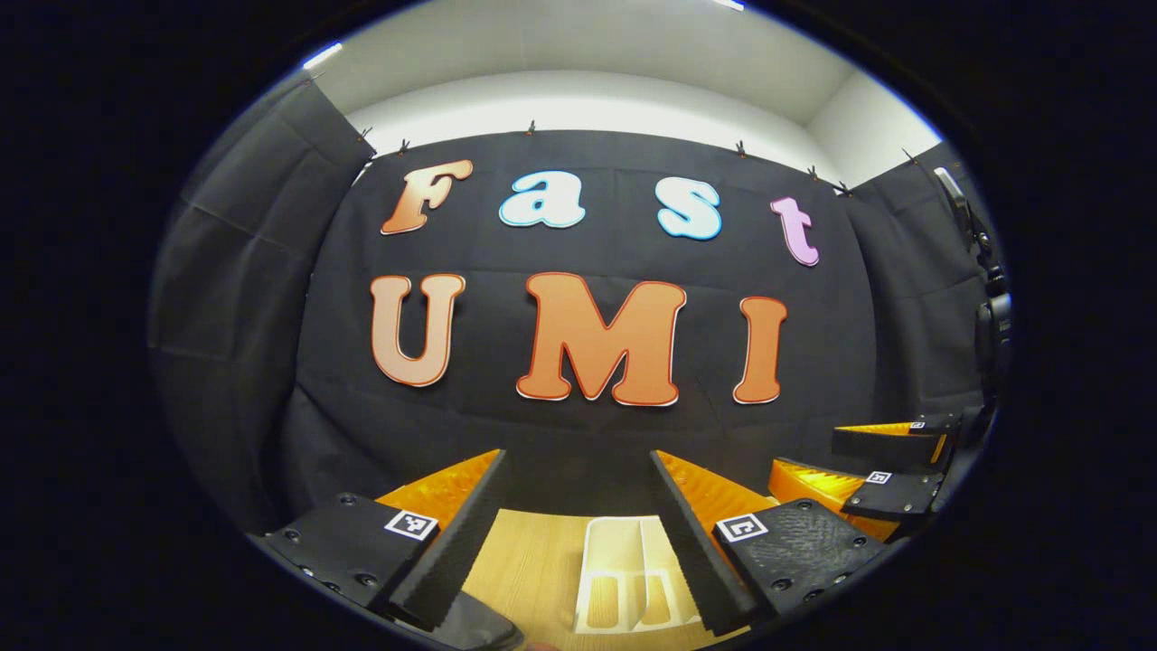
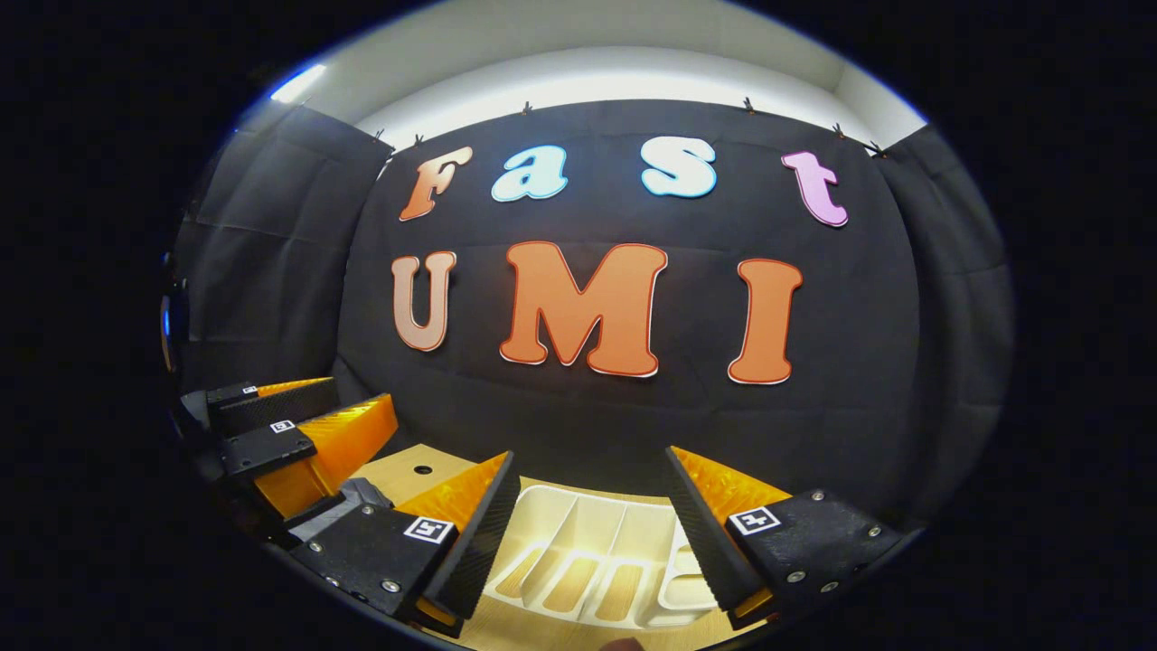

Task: Open the schoolbag, grab two books from the bookshelf and put them into the schoolbag.

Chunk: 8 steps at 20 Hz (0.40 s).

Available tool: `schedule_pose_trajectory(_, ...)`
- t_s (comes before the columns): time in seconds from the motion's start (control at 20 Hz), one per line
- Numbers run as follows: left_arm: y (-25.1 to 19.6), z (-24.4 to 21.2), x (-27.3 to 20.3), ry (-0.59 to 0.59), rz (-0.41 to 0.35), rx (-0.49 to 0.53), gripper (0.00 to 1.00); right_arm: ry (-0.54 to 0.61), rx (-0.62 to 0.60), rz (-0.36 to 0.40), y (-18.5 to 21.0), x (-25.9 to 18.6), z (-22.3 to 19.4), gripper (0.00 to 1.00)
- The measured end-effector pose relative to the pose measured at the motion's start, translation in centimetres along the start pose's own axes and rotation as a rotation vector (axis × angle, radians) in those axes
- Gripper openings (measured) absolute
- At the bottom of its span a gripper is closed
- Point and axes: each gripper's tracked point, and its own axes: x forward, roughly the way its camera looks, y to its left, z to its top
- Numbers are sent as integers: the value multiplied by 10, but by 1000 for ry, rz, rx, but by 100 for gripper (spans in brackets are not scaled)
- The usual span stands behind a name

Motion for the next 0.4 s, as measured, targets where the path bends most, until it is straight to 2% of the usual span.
schedule_pose_trajectory(0.4, 8, -17, -4, 26, 32, 22, 94, 22, 11, -5, 2, -11, -13, 95)
